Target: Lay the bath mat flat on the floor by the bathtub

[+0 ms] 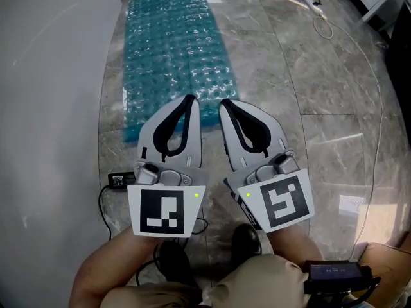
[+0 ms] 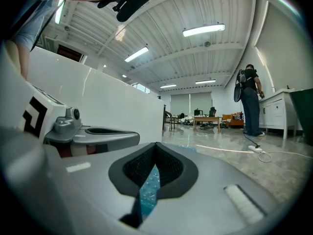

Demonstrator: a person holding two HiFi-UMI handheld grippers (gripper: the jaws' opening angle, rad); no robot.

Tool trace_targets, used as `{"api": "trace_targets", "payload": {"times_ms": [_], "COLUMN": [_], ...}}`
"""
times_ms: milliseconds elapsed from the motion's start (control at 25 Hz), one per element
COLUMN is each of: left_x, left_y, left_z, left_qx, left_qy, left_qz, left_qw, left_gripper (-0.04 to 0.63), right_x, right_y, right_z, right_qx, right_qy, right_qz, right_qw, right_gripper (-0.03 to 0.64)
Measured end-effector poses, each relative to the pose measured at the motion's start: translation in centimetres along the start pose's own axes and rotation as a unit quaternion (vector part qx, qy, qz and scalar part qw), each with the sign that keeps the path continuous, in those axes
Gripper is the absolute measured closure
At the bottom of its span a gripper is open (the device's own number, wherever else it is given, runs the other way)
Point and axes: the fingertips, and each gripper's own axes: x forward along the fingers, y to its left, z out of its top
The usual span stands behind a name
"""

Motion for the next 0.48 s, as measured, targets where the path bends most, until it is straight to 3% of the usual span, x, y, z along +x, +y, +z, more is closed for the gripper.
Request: {"api": "trace_targets", "payload": {"times_ms": [480], "left_x": [-0.12], "left_y": [-0.06], "left_z": [0.27], "left_qx": [-0.002], "left_qy": [-0.002], "left_qz": [-0.002], "left_qw": [1.0000], "left_gripper": [0.586], "right_x": [-0.15], "right_y": [0.08], "right_z": [0.30], "right_qx": [0.000], "right_qy": [-0.003], "right_qz": [0.002], "right_qw": [1.000], "right_gripper": [0.610]}}
